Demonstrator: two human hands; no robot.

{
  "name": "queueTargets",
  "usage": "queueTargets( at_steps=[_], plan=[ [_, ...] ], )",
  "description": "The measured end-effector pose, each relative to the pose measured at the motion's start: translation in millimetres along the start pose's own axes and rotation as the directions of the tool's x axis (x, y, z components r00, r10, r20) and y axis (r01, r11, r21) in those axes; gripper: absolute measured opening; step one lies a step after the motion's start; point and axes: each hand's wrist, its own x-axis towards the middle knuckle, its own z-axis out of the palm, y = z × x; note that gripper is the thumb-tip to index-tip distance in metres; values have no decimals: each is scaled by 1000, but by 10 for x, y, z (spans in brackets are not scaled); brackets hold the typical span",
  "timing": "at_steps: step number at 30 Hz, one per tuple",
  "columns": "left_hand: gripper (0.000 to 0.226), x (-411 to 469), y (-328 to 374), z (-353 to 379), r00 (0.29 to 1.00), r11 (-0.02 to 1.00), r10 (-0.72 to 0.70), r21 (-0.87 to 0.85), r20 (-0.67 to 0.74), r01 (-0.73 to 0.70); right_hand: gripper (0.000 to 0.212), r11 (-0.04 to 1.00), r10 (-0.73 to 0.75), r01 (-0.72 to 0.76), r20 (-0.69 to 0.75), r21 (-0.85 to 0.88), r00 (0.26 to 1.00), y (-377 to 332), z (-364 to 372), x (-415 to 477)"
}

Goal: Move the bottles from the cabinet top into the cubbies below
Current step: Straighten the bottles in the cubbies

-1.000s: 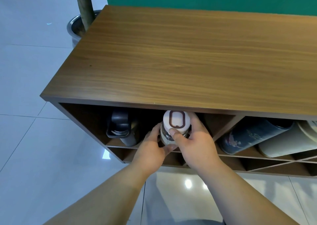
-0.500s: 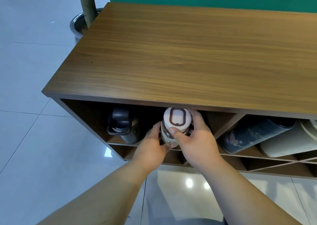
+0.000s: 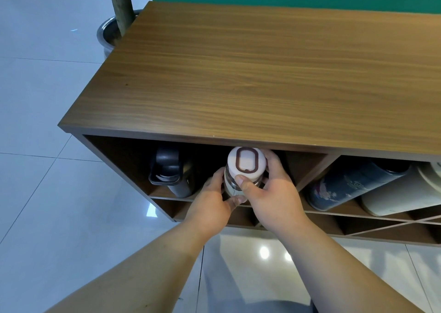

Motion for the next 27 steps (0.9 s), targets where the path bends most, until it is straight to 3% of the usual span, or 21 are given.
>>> queueTargets(
  at_steps=[9,13,16,20,24,27],
  plan=[
    [85,-39,-9,-44,998,999,-37,12,54,36,84,1000,14,-15,33,23,999,-50,-46,-47],
    [99,-86,-49,-134,992,994,-105,-9,73,106,90,996,-39,41,21,-78,999,-110,-95,-105],
    [92,-178,-85,-273,986,992,-124,27,115,122,83,969,-162,156,-18,-192,987,-167,-96,-188],
    [69,-355,-178,-560,966,983,-184,40,182,180,83,890,-291,309,102,-336,951,-316,-16,-298],
    [73,-484,-288,-810,951,957,-272,142,149,252,86,860,-309,372,225,-348,924,-554,131,-428],
    [50,-471,-384,-915,958,955,-287,83,28,284,86,902,-254,330,275,-278,927,-709,341,-447]
  ],
)
